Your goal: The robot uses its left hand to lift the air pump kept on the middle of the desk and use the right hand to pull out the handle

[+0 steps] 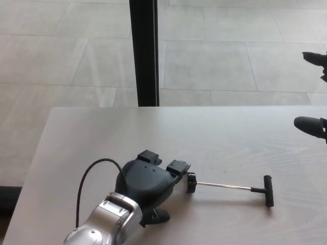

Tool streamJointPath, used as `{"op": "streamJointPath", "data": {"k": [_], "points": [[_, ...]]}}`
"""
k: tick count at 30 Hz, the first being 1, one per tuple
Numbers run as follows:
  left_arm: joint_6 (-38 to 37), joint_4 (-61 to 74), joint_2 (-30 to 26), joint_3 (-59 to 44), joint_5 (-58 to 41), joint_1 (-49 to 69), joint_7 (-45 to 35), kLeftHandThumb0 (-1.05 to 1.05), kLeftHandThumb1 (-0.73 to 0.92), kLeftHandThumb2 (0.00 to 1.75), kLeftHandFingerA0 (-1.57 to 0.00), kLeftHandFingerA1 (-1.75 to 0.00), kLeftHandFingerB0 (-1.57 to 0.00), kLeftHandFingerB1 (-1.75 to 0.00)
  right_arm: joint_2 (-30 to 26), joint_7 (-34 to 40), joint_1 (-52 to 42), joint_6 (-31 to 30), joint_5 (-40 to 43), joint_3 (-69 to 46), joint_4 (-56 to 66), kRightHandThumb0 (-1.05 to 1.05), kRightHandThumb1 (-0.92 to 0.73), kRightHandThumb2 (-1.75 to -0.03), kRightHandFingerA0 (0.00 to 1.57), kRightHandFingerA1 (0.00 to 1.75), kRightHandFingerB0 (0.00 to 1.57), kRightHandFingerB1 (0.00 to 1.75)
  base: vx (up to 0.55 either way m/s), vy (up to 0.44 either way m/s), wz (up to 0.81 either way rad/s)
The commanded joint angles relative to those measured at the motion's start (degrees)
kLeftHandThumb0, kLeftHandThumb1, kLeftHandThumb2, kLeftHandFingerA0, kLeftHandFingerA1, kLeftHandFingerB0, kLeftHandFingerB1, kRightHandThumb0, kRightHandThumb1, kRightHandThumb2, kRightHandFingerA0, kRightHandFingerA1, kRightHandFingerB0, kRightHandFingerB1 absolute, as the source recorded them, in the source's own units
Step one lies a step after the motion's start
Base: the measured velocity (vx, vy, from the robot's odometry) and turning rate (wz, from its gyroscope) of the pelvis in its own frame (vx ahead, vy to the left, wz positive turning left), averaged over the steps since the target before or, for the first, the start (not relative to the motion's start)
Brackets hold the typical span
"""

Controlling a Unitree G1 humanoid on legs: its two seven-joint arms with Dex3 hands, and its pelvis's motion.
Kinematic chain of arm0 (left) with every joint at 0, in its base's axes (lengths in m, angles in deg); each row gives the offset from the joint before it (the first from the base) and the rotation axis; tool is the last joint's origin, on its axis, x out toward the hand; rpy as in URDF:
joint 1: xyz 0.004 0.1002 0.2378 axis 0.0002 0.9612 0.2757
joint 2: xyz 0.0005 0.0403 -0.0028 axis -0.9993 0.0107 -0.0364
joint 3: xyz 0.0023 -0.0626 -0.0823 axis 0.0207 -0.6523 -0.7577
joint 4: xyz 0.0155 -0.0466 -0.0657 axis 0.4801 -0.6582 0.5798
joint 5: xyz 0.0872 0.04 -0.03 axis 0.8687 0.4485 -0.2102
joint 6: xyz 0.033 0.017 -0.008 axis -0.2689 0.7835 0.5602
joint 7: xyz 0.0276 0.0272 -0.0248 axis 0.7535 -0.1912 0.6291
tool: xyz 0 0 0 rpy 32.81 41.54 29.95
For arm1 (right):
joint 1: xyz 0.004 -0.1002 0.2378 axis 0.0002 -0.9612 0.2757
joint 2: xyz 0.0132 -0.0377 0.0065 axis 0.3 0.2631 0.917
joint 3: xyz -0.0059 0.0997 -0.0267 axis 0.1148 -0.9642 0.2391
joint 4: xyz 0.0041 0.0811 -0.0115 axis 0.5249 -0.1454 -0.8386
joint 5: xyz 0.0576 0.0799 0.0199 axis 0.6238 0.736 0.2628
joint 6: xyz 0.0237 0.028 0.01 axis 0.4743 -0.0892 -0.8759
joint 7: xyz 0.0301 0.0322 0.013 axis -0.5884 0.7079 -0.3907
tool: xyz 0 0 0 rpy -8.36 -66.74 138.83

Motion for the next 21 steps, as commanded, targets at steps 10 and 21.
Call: {"op": "streamJointPath", "data": {"k": [10,21], "points": [[5.25,3.14,-6.53,-3.46,3.40,-0.73,-5.44,-0.69,0.42,0.81,-0.06,-0.54,-0.06,-0.21,1.24,3.68,-0.65,-2.12,0.94,-2.50,-0.97,-0.44,-0.64,-0.58,0.37,0.72,0.29,0.40,0.00,0.000,0.00],[8.24,17.18,-5.05,-43.01,-34.85,-1.76,-18.23,-0.79,0.48,0.83,0.00,-0.25,0.00,-0.06,-2.05,3.66,-3.44,-1.02,3.34,-7.02,-2.41,-0.44,-0.63,-0.58,0.38,0.67,0.34,0.38,0.00,0.000,0.00]]}}
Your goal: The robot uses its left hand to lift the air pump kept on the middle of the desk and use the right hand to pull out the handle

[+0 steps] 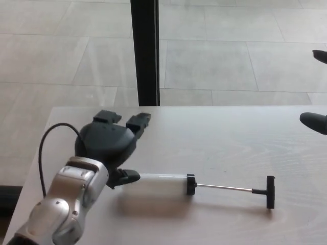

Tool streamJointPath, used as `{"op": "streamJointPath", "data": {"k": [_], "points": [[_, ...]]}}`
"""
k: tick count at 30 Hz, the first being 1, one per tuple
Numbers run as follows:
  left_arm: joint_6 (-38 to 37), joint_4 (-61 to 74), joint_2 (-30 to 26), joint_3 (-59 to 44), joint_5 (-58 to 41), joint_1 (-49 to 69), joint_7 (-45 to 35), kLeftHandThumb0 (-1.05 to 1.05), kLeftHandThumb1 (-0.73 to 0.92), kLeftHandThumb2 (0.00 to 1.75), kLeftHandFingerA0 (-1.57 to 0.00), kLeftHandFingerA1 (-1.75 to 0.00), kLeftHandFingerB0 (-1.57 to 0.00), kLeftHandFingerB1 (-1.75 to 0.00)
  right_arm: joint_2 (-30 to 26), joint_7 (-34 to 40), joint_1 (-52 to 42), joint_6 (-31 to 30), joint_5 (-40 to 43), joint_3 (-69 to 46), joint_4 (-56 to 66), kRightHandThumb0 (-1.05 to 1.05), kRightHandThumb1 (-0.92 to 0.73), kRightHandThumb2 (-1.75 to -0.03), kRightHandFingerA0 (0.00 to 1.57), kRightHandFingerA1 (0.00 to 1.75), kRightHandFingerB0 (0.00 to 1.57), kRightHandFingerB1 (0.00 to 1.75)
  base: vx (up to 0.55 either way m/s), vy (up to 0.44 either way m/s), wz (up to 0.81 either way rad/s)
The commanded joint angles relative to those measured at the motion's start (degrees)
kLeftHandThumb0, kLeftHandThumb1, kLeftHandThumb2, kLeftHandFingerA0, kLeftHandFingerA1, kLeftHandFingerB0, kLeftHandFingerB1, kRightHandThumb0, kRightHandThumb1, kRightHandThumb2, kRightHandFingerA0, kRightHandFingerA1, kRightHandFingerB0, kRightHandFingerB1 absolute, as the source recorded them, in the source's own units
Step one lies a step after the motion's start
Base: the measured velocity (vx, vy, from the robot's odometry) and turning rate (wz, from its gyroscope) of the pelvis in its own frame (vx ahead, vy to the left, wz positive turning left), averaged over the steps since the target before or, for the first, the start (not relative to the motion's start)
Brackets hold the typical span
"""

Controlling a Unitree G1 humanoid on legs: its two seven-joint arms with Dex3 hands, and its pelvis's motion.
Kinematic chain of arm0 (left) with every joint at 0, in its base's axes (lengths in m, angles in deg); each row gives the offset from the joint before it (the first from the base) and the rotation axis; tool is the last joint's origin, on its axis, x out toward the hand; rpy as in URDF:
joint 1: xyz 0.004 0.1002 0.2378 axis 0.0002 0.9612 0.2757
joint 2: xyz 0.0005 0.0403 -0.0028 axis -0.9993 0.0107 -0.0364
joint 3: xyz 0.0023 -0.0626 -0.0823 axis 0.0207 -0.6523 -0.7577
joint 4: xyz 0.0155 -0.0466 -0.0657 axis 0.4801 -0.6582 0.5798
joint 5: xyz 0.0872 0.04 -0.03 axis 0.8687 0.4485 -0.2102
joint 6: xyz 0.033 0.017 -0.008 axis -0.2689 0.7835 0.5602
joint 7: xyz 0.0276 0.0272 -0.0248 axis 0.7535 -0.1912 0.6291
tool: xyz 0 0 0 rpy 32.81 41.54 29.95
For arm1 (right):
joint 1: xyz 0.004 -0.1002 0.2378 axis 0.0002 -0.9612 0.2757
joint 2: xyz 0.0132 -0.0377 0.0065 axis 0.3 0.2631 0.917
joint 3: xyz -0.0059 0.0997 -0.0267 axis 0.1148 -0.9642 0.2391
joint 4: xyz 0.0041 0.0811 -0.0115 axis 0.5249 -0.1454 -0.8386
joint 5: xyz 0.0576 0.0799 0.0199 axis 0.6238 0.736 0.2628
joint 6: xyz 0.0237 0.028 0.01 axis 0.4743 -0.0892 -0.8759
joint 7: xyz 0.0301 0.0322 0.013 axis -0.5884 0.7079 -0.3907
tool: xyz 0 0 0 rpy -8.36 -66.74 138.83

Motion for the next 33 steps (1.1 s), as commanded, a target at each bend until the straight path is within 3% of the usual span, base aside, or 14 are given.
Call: {"op": "streamJointPath", "data": {"k": [1,8,11,15,16,20,21,25,26,27,29,30,32,33], "points": [[4.89,8.69,-0.27,-28.35,-33.75,-0.85,-12.27,-0.79,0.48,0.83,0.00,-0.25,0.00,-0.06,-3.49,1.77,-3.53,-0.17,3.00,-5.42,-1.32,-0.44,-0.63,-0.58,0.38,0.67,0.34,0.38,0.00,0.000,0.00],[4.21,0.99,-4.99,-49.22,-45.69,2.65,-12.11,-0.74,0.47,0.89,0.00,-0.36,0.00,-0.16,-8.63,2.45,-7.27,1.18,6.91,-13.62,-8.20,-0.27,-0.59,-0.57,0.46,0.50,0.36,0.37,0.00,0.000,0.00],[4.00,-3.42,-7.37,-63.66,-50.37,11.11,-10.47,-0.62,0.67,0.68,-0.02,-0.39,-0.04,-0.13,-11.26,5.01,-9.21,1.41,11.98,-22.59,-15.36,-0.49,-0.50,-0.83,0.45,0.73,0.32,0.50,0.00,0.000,0.00],[2.89,-10.04,-7.58,-75.69,-57.02,17.90,-10.48,-0.73,0.49,0.85,0.00,-0.26,0.00,-0.11,-16.27,6.13,-9.88,4.08,16.30,-29.36,-26.90,-0.48,-0.50,-0.82,0.40,0.73,0.30,0.51,0.00,0.000,0.00],[2.42,-13.81,-7.81,-79.51,-58.29,20.17,-8.59,-0.62,0.49,0.90,0.00,-0.38,0.00,-0.24,-18.46,5.96,-9.99,2.69,17.97,-31.94,-31.07,-0.47,-0.65,-0.59,0.38,0.68,0.35,0.40,0.00,0.000,0.00],[-1.93,-26.18,-9.36,-87.03,-60.89,24.91,-1.95,-0.58,0.45,0.89,0.00,-0.50,0.00,-0.34,-23.53,8.05,-12.23,1.95,20.66,-37.28,-40.60,-0.48,-0.64,-0.59,0.42,0.60,0.37,0.35,0.00,0.000,0.00],[-2.39,-27.12,-9.43,-87.64,-60.78,26.45,-1.65,-0.64,0.70,0.60,0.00,-0.65,-0.01,-0.36,-24.25,7.06,-13.31,0.89,21.41,-38.42,-41.70,-0.50,-0.67,-0.60,0.38,0.55,0.34,0.34,0.00,0.000,0.00],[-2.41,-33.05,-8.91,-95.34,-67.12,28.94,-1.07,-0.57,0.65,0.63,0.00,-0.47,-0.03,-0.23,-25.92,8.39,-17.65,1.33,24.27,-43.01,-47.00,-0.51,-0.67,-0.60,0.45,0.66,0.33,0.37,0.00,0.000,0.00],[-2.44,-33.68,-7.68,-98.15,-68.23,29.67,3.05,-0.54,0.70,0.64,0.00,-0.53,-0.01,-0.31,-25.55,8.53,-20.28,3.03,26.86,-46.07,-48.91,-0.51,-0.48,-0.89,0.72,1.03,0.25,0.53,0.00,0.000,0.00],[-3.78,-34.85,-7.23,-98.00,-67.80,30.68,4.28,-0.56,0.72,0.64,0.00,-0.58,0.00,-0.33,-25.27,8.08,-21.18,2.74,28.22,-47.63,-49.44,-0.50,-0.66,-0.59,0.57,1.04,0.32,0.41,0.00,0.000,0.00],[-7.68,-42.53,-7.68,-98.19,-68.80,31.53,5.86,-0.61,0.57,0.84,-0.01,-0.58,-0.03,-0.33,-24.17,7.96,-22.96,1.83,30.46,-50.35,-50.27,-0.53,-0.55,-0.90,0.48,0.74,0.25,0.51,0.00,0.000,0.00],[-6.98,-43.67,-7.74,-98.63,-68.83,31.78,6.67,-0.36,0.58,1.09,-0.03,-0.55,0.00,-0.53,-24.04,8.58,-23.32,1.25,30.66,-50.87,-50.63,-0.54,-0.69,-0.61,0.48,0.89,0.34,0.39,0.00,0.000,0.00],[-5.85,-47.66,-7.10,-99.18,-69.33,34.02,6.37,-0.59,0.62,0.83,-0.08,-0.57,-0.08,-0.48,-22.10,11.23,-25.06,1.81,32.86,-53.65,-52.21,-0.59,-0.54,-0.94,0.70,1.06,0.27,0.54,0.00,0.000,0.00],[-4.47,-47.23,-6.47,-99.04,-68.26,34.84,7.62,-0.53,0.71,0.60,-0.21,-0.62,-0.24,-0.51,-21.41,11.77,-24.79,1.44,34.94,-55.88,-52.83,-0.56,-0.64,-0.62,0.65,1.42,0.38,0.43,0.00,0.000,0.00]]}}
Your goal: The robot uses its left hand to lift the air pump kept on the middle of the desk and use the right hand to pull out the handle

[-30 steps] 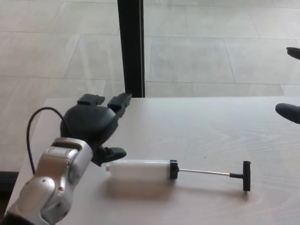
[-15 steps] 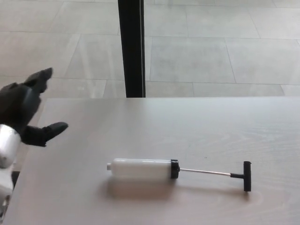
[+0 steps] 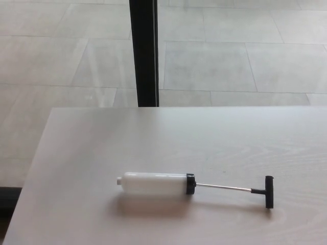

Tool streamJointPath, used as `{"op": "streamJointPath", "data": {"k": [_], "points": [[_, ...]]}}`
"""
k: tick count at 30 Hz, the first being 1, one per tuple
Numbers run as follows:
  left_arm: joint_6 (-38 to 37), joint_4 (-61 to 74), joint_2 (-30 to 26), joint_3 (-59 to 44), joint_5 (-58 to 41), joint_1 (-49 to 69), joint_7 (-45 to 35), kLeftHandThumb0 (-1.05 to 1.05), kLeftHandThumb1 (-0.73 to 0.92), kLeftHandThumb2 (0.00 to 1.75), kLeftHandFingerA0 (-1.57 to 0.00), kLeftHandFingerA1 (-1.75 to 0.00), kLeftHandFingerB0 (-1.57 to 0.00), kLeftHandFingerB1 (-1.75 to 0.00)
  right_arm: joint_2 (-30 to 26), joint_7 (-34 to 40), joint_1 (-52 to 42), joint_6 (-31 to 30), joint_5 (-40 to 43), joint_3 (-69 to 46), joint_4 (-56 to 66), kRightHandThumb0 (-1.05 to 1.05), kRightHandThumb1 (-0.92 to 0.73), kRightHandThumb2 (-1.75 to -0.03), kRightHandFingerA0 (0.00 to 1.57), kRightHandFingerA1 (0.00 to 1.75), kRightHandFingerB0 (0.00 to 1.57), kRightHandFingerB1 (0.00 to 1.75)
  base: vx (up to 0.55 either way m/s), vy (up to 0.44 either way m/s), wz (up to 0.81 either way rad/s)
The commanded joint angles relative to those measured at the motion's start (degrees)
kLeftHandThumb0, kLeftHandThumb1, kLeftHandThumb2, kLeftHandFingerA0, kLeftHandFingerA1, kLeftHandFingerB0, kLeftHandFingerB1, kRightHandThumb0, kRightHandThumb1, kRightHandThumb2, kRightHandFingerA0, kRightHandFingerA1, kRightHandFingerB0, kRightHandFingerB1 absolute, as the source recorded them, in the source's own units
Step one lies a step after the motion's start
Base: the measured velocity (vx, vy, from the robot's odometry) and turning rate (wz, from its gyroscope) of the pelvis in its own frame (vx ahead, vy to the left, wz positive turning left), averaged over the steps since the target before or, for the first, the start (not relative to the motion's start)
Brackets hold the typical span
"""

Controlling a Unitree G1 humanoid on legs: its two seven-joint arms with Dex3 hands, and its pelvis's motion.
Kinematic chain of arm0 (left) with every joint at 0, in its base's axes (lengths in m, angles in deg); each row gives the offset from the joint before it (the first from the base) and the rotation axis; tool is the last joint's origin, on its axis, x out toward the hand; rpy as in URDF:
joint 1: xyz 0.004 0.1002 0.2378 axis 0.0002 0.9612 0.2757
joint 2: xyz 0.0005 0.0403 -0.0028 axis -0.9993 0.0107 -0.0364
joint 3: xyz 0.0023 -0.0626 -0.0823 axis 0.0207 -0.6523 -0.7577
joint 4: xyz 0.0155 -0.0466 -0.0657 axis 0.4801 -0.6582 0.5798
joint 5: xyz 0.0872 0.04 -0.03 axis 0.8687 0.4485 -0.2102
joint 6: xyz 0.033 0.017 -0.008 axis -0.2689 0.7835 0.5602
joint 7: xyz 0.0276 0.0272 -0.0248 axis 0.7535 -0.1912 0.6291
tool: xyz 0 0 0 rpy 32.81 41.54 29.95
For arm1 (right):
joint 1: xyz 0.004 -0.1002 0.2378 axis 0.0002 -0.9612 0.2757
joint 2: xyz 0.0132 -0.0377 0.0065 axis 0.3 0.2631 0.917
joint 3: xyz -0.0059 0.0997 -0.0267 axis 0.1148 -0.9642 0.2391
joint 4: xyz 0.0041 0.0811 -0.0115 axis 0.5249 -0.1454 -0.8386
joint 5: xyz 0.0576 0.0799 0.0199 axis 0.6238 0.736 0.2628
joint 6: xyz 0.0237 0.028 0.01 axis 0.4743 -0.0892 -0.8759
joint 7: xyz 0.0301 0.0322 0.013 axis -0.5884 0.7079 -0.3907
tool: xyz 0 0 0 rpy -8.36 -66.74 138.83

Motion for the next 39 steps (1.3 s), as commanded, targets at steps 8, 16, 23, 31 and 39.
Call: {"op": "streamJointPath", "data": {"k": [8,16,23,31,39], "points": [[-0.89,-40.12,-1.88,-29.75,-27.18,16.30,9.14,-0.34,0.62,0.58,-0.45,-0.61,-0.51,-0.52,-3.39,7.68,-8.54,-6.07,39.80,-46.01,-34.82,-0.62,-0.58,-0.97,0.70,0.99,0.29,0.55,0.00,0.000,0.00],[-1.98,-38.03,-0.11,-29.22,-26.55,16.38,10.22,-0.37,0.66,0.58,-0.57,-0.71,-0.51,-0.55,1.69,7.42,-4.93,-7.06,42.13,-49.97,-37.28,-0.61,-0.84,-0.65,0.63,0.92,0.26,0.40,0.00,0.000,0.00],[-1.79,-39.28,-0.75,-29.33,-26.38,19.10,10.96,-0.43,0.74,0.59,-0.63,-0.73,-0.55,-0.56,4.65,3.06,-4.33,-6.32,42.91,-51.99,-37.03,-0.58,-0.81,-0.64,0.66,0.75,0.22,0.33,0.00,0.000,0.00],[-2.61,-41.22,-1.23,-26.78,-25.56,18.78,10.85,-0.41,0.73,0.61,-0.57,-0.73,-0.42,-0.55,4.06,0.47,-4.46,-5.57,40.64,-51.41,-37.39,-0.60,-0.84,-0.65,0.70,0.66,0.23,0.34,0.00,0.000,0.00],[-3.99,-41.18,-0.63,-27.51,-27.88,18.29,13.02,-0.43,0.70,0.60,-0.66,-0.78,-0.47,-0.58,4.55,-0.25,-2.84,-4.31,40.06,-50.22,-37.75,-0.60,-0.79,-0.63,0.78,0.91,0.29,0.36,0.00,0.000,0.00]]}}
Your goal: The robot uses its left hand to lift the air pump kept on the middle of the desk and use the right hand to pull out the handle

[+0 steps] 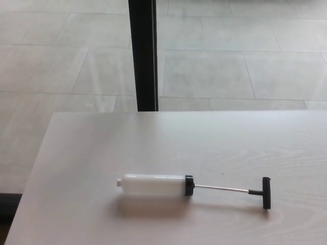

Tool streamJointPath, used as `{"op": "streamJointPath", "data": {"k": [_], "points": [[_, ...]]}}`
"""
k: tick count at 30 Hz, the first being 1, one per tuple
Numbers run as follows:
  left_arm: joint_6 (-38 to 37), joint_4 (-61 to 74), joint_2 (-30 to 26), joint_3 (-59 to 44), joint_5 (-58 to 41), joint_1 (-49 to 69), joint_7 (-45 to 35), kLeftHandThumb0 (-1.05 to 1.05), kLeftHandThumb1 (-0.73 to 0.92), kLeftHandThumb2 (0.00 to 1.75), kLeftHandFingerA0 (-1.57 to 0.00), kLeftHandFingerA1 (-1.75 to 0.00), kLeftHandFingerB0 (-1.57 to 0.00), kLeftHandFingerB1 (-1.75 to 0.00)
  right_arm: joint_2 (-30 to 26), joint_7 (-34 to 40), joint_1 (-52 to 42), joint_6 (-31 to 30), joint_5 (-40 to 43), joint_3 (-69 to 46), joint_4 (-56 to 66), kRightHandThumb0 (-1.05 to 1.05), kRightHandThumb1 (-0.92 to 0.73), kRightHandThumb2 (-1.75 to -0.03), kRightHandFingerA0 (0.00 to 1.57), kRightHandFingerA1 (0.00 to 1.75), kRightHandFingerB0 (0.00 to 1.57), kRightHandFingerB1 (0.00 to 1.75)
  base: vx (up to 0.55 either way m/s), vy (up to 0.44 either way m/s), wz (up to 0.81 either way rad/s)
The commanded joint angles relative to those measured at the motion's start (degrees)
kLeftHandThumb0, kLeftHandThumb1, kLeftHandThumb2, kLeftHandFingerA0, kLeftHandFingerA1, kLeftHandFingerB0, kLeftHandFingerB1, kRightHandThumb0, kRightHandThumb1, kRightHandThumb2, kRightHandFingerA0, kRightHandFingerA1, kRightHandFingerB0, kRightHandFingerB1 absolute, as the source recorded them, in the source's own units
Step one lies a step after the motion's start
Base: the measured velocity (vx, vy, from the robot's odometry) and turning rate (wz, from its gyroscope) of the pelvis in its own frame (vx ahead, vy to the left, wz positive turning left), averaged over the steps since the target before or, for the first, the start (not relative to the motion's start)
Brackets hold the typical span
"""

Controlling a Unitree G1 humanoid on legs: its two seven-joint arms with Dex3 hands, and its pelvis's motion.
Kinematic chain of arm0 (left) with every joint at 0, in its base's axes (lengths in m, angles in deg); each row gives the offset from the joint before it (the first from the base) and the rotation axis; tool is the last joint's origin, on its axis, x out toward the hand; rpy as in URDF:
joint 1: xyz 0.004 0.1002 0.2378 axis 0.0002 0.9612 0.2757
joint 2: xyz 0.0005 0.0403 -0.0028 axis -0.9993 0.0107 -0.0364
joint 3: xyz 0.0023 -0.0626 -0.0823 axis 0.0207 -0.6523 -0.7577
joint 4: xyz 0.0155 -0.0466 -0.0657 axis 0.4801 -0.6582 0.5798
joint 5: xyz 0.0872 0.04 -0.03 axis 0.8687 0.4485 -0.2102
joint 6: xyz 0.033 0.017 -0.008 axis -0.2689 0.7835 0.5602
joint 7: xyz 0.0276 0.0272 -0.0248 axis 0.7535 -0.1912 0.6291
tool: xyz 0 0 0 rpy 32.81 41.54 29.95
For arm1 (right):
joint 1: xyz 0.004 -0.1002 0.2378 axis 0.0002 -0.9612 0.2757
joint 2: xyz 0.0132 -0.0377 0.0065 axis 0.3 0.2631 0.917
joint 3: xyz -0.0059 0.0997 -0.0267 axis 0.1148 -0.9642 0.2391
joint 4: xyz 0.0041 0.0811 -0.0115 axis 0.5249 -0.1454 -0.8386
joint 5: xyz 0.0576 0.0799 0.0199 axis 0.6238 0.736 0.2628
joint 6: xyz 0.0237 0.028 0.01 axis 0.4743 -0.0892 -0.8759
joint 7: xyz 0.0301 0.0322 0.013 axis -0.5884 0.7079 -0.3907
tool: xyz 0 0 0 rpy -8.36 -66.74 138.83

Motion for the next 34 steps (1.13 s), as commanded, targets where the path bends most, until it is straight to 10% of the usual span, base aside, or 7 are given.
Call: {"op": "streamJointPath", "data": {"k": [1,3,12,19,20,22,34], "points": [[-2.35,-0.53,-1.03,-2.47,-10.07,0.58,7.88,-0.44,0.71,0.60,-0.66,-0.80,-0.47,-0.59,1.89,0.21,2.11,-2.09,12.03,-2.01,-2.81,-0.62,-0.64,-0.93,0.85,0.91,0.24,0.49,0.00,0.000,0.00],[-4.04,-1.43,-1.21,-2.11,-10.81,1.03,6.74,-0.47,0.53,0.90,-0.57,-0.75,-0.36,-0.61,2.14,-3.29,1.43,-1.85,11.52,-0.08,-2.73,-0.59,-0.81,-0.64,0.80,0.91,0.31,0.36,0.00,0.000,0.00],[-5.74,-3.91,-1.52,-6.10,-18.94,-0.39,6.38,-0.42,0.65,0.59,-0.32,-0.66,-0.52,-0.54,2.03,-5.45,-0.41,-1.46,12.34,5.45,-3.39,-0.58,-0.78,-0.64,0.77,0.86,0.31,0.36,0.00,0.000,0.00],[-2.24,-3.33,-3.05,-7.64,-24.62,-3.45,-1.82,-0.53,0.60,0.82,-0.16,-0.59,-0.12,-0.50,1.23,-1.38,1.71,-5.92,13.66,8.01,-5.12,-0.57,-0.75,-0.63,0.84,0.89,0.35,0.41,0.00,0.000,0.00],[-1.95,-3.72,-3.42,-8.47,-26.14,-4.26,-3.71,-0.49,0.71,0.62,-0.11,-0.56,-0.07,-0.38,1.26,-2.17,1.51,-5.78,13.70,8.55,-5.11,-0.55,-0.61,-1.01,0.77,0.87,0.30,0.56,0.00,0.000,0.00],[-1.07,-3.51,-3.85,-9.73,-28.48,-6.02,-4.90,-0.53,0.68,0.62,-0.16,-0.57,-0.06,-0.37,1.00,-3.73,1.18,-6.07,13.69,9.85,-4.99,-0.58,-0.79,-0.64,0.76,0.88,0.31,0.42,0.00,0.000,0.00],[0.25,13.93,-3.14,-10.45,-38.73,-14.41,-19.18,-0.63,0.69,0.61,-0.59,-0.55,-0.44,-0.45,0.78,-7.28,1.97,-3.02,16.41,12.27,-2.48,-0.61,-0.62,-0.92,0.75,0.82,0.20,0.46,0.00,0.000,0.00]]}}
